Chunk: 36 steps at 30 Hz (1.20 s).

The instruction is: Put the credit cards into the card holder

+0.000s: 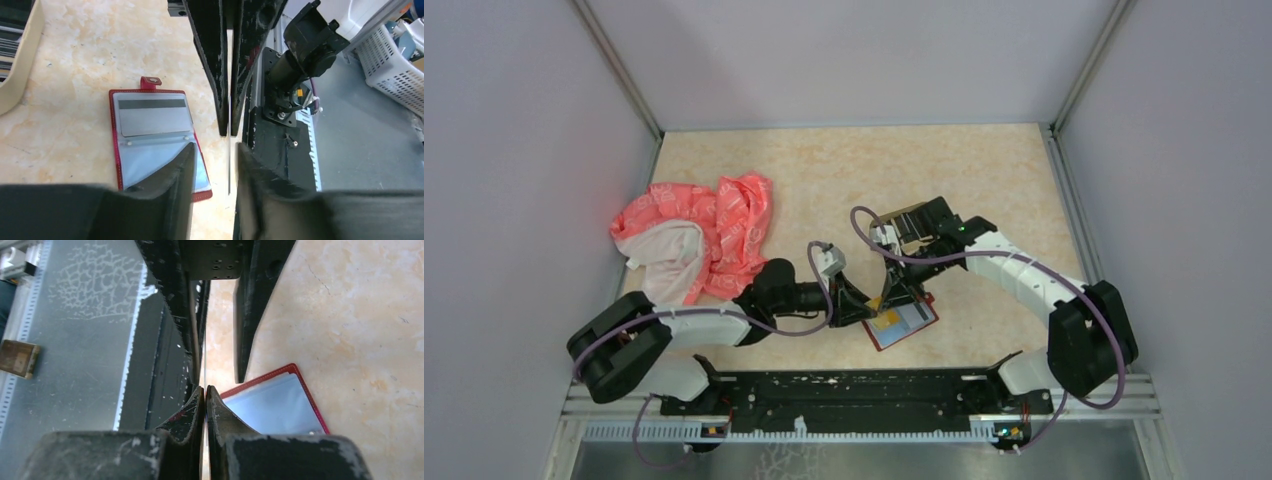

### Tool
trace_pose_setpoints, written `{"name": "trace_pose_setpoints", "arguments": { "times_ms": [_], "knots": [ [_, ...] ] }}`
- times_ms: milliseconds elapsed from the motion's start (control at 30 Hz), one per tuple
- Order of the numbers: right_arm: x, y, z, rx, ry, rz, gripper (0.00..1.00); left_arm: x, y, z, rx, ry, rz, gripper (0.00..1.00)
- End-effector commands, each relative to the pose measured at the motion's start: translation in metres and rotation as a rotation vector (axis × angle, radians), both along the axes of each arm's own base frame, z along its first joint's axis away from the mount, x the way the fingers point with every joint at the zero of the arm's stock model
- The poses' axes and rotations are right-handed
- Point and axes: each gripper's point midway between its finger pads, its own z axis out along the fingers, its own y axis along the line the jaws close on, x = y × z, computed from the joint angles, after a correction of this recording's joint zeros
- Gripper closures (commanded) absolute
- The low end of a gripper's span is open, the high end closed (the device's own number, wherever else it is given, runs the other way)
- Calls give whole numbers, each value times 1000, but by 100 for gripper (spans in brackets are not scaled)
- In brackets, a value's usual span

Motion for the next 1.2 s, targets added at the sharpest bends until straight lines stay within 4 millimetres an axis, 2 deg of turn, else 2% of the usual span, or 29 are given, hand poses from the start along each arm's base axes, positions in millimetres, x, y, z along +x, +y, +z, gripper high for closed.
{"name": "trace_pose_setpoints", "arguments": {
  "times_ms": [0,67,133,367,567,633,667,733,800,833,867,933,967,1000,1067,1167],
  "knots": [
    [-3,9,40,143,-10,50,100,-5,13,23,-126,-50,51,48],
    [-2,7,51,189,2,38,100,-9,24,31,-209,-66,82,33],
    [1,5,62,238,25,14,100,-14,32,35,-263,-71,95,27],
    [6,6,87,355,122,-47,100,-20,21,53,-353,-79,39,24],
    [10,7,84,356,141,-78,100,-14,6,64,-377,-72,24,27],
    [10,7,84,355,138,-81,100,-10,1,62,-364,-56,30,31],
    [10,6,83,353,141,-82,100,-8,-1,60,-353,-43,32,37],
    [10,6,82,353,140,-82,100,-7,-6,56,-332,-29,16,61],
    [10,6,82,355,133,-79,100,-8,-10,52,-314,-7,-7,93],
    [10,6,83,356,118,-76,100,-10,-11,49,-305,3,-17,100],
    [8,4,81,336,114,-79,95,-10,-11,47,-295,10,-25,100],
    [8,-1,75,291,33,-70,69,-9,-8,40,-262,30,-16,100],
    [10,-4,72,265,-15,-66,59,-10,-7,36,-235,38,-22,100],
    [12,-7,68,241,-61,-56,49,-9,-6,24,-177,67,-18,100],
    [14,-11,59,195,-85,-60,41,-10,-6,16,-109,74,-32,100],
    [14,-11,56,180,-76,-55,41,-11,-6,9,-21,76,-58,100]
  ]
}}
